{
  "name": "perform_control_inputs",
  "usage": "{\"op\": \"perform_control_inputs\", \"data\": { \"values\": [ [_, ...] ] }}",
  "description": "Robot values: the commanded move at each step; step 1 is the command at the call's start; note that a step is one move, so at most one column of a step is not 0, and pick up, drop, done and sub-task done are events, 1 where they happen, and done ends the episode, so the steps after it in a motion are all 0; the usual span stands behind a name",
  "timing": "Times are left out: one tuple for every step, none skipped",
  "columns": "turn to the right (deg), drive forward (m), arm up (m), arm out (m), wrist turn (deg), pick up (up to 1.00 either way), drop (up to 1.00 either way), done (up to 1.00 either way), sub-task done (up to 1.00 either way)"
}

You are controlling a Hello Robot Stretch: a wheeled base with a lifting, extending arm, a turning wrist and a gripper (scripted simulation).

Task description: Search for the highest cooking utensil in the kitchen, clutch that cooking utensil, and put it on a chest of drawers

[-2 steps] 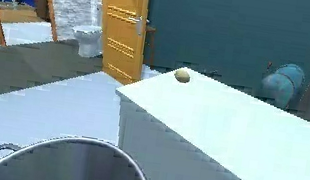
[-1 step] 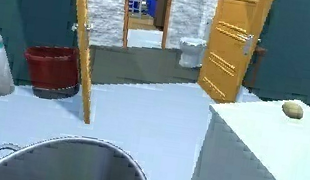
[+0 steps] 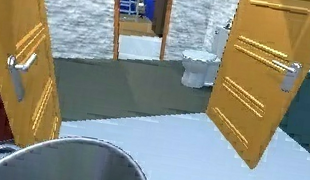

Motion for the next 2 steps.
{"op": "perform_control_inputs", "data": {
  "values": [
    [-9.0, 0.00, 0.00, 0.00, 0.0, 0.00, 0.00, 0.00, 0.00],
    [0.0, 0.85, 0.00, 0.00, 0.0, 0.00, 0.00, 0.00, 0.00]
  ]
}}
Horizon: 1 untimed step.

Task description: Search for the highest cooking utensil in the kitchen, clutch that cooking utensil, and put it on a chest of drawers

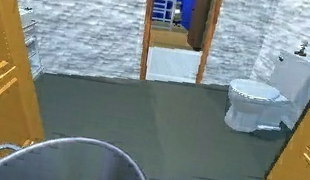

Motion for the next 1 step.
{"op": "perform_control_inputs", "data": {
  "values": [
    [6.0, 0.00, 0.00, 0.00, 0.0, 0.00, 0.00, 0.00, 0.00]
  ]
}}
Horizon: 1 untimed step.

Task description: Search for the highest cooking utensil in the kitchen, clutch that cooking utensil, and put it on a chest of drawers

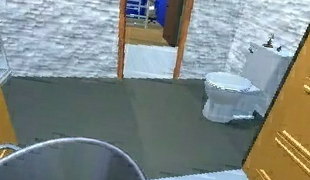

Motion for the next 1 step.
{"op": "perform_control_inputs", "data": {
  "values": [
    [0.0, 1.00, 0.00, 0.00, 0.0, 0.00, 0.00, 0.00, 0.00]
  ]
}}
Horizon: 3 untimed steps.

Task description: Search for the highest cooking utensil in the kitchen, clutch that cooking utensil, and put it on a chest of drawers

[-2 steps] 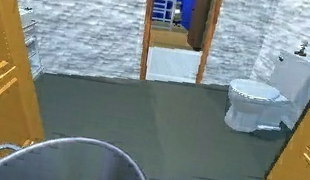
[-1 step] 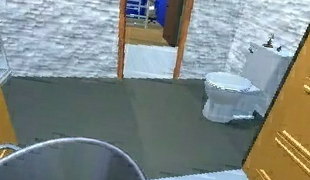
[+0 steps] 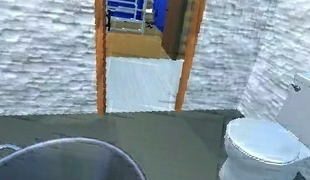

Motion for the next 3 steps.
{"op": "perform_control_inputs", "data": {
  "values": [
    [0.0, 1.00, 0.00, 0.00, 0.0, 0.00, 0.00, 0.00, 0.00],
    [0.0, 0.60, 0.00, 0.00, 0.0, 0.00, 0.00, 0.00, 0.00],
    [-15.0, 0.00, 0.00, 0.00, 0.0, 0.00, 0.00, 0.00, 0.00]
  ]
}}
